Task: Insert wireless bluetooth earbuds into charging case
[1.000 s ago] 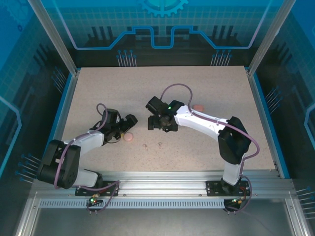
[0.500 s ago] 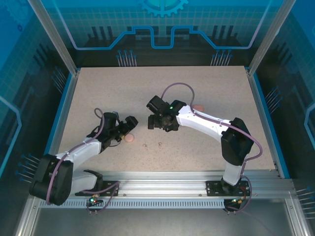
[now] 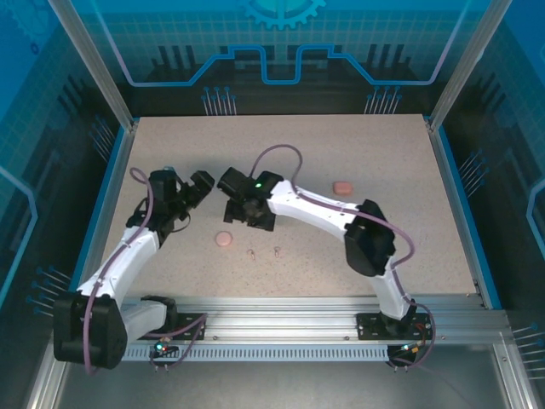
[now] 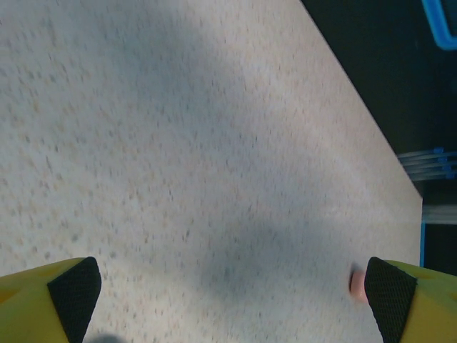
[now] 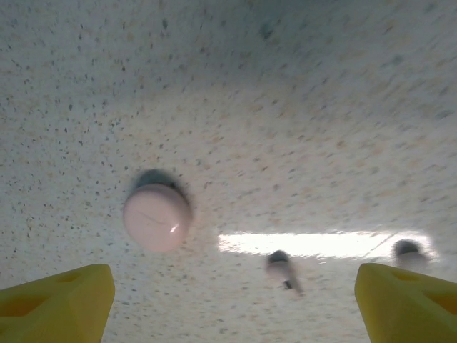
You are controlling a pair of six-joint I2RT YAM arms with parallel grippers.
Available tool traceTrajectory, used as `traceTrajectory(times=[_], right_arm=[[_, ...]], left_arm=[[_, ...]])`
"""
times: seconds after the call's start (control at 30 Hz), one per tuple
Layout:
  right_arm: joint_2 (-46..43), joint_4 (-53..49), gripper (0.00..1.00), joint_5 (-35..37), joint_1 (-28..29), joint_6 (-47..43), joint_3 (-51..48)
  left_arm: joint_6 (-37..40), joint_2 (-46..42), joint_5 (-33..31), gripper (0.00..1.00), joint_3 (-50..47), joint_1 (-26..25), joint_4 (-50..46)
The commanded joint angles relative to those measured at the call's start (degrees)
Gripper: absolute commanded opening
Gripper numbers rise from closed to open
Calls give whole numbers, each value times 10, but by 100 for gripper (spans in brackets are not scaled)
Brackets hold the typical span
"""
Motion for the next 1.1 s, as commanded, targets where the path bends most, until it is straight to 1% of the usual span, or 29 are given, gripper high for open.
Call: traceTrajectory(times=[0.0, 0.2, 0.33, 0.5, 0.7, 0.87, 1.07], right_arm=[[59, -71, 88, -16, 20, 69, 73], [152, -132, 86, -18, 38, 82, 193], [182, -127, 84, -25, 43, 98, 224], [227, -136, 82, -26, 45, 102, 281], [270, -118, 79, -42, 45, 105, 318], [306, -120, 75, -50, 46, 103, 359], [316, -132, 70, -48, 46, 99, 363]], left_arm=[[26, 40, 49, 99, 32, 32, -42], [39, 50, 67, 98, 50, 62, -48], [40, 49, 73, 99, 65, 87, -58], [36, 53, 81, 99, 72, 96, -59], [19, 53, 91, 99, 65, 108, -56], [21, 52, 98, 99, 61, 117, -54], [20, 48, 103, 99, 52, 124, -41]])
